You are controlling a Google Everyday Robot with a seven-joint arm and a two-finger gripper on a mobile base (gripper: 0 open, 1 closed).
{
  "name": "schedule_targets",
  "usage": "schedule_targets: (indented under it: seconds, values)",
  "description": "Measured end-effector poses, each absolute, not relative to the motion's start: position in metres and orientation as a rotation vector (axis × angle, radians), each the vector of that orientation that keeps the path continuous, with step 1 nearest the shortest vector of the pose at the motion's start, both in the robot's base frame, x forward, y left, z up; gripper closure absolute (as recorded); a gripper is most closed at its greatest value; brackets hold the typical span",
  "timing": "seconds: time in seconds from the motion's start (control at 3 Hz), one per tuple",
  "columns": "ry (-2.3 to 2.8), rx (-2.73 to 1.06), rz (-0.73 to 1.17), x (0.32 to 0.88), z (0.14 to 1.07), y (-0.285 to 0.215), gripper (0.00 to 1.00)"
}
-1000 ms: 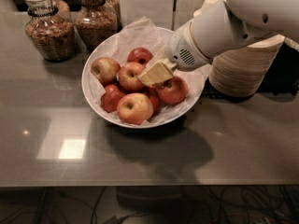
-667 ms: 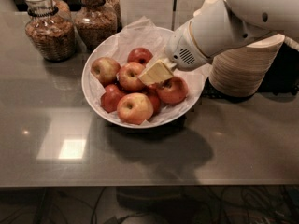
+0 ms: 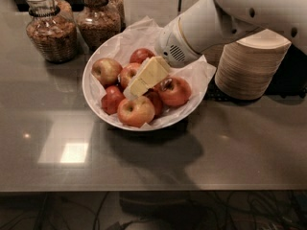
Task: Pick apple from white bowl
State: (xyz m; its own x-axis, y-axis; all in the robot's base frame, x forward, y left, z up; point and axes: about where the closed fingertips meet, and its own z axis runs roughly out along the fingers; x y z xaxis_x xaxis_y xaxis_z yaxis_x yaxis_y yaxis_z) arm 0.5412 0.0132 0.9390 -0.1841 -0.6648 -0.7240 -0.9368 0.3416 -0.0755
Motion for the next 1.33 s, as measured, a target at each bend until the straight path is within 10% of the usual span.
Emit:
schedule_targets:
  seconds: [0.33, 1.33]
  values:
    - [1.932, -1.399, 0.514, 0.5411, 0.939, 0.0133, 0.0]
    - [1.932, -1.399, 0.514, 0.5411, 0.939, 0.0133, 0.64]
